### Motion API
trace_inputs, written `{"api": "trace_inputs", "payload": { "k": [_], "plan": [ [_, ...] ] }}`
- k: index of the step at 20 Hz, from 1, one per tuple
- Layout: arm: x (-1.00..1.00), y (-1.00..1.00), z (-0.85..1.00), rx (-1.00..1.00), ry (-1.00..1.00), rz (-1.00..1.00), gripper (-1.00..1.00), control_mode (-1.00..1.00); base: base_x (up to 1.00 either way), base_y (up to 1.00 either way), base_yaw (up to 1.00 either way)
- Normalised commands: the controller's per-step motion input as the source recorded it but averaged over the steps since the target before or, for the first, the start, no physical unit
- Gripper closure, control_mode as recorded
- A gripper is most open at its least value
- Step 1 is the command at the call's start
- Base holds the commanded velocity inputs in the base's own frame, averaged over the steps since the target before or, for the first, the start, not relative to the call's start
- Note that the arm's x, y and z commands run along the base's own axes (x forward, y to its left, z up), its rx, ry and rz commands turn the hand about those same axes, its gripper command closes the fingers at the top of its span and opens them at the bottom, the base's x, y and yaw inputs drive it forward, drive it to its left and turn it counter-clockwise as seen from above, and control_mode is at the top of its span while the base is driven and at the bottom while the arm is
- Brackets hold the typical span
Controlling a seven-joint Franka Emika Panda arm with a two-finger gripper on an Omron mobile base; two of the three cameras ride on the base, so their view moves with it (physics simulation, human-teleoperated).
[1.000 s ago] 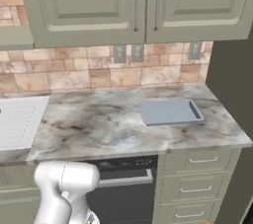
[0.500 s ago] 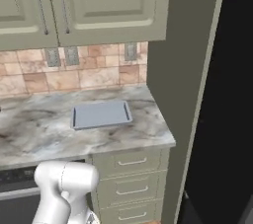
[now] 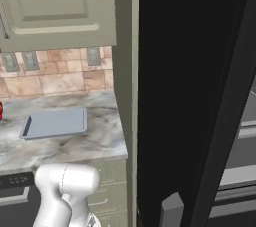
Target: Take the fish out of the fridge, briefly rinse it in the sink, and place it on the tray next to the sink.
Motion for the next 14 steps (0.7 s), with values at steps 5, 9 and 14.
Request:
{"api": "trace_inputs", "payload": {
  "k": [5,9,14],
  "plan": [
    [0.40,-0.05,-0.06,0.03,0.14,0.02,1.00,-1.00,0.58,-0.22,0.04],
    [1.00,-0.09,-0.02,0.10,0.48,0.02,1.00,-1.00,0.00,0.00,0.00],
    [0.85,-0.09,0.00,0.11,0.43,0.03,1.00,-1.00,0.00,0.00,0.00]
  ]
}}
